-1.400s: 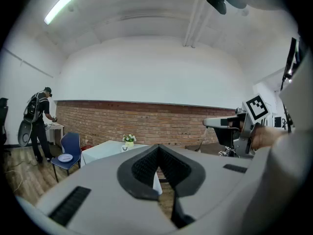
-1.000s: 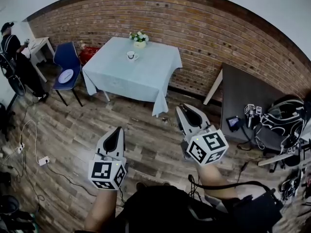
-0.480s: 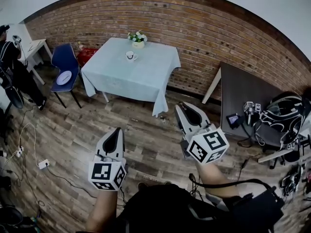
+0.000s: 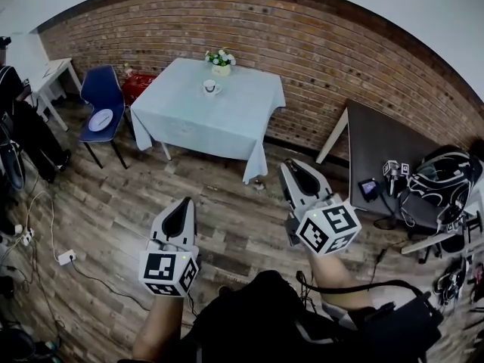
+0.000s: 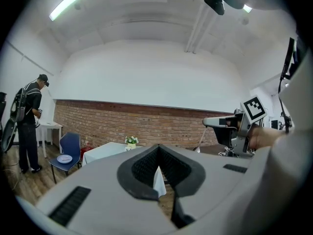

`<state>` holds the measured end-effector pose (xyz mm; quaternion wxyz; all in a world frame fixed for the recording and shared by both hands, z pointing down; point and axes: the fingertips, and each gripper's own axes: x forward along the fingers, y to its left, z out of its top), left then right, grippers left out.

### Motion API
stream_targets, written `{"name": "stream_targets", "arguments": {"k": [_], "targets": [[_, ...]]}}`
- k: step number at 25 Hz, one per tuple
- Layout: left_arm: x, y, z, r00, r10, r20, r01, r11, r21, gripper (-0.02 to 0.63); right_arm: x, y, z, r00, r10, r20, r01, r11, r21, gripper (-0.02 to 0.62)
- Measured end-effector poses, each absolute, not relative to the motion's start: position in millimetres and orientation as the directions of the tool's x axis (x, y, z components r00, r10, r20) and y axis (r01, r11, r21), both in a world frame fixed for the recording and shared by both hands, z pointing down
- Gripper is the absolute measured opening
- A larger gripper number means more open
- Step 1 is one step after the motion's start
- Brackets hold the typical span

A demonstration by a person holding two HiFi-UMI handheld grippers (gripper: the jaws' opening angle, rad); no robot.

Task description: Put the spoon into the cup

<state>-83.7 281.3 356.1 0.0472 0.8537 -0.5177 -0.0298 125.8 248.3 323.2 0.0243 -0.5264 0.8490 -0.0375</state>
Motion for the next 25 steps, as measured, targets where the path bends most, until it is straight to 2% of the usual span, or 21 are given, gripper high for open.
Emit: {"name": "stream_targets", "arguments": {"k": [11,25], "targets": [[-105.9,246.2,371.3,0.426,-0.905,0.022,-0.898,-0.419,0.134,0.009,104.8,201.0,336.8,-0.481,-0.877,0.013,-0.872,0.477,-0.110,0.060],[-96.6,120.3,362.6,0.367,-0.929,0.041,-0.927,-0.361,0.105,0.009,112.8,63.7,331.5,-0.542,-0.840,-0.007,-0.832,0.538,-0.135,0.060]]}}
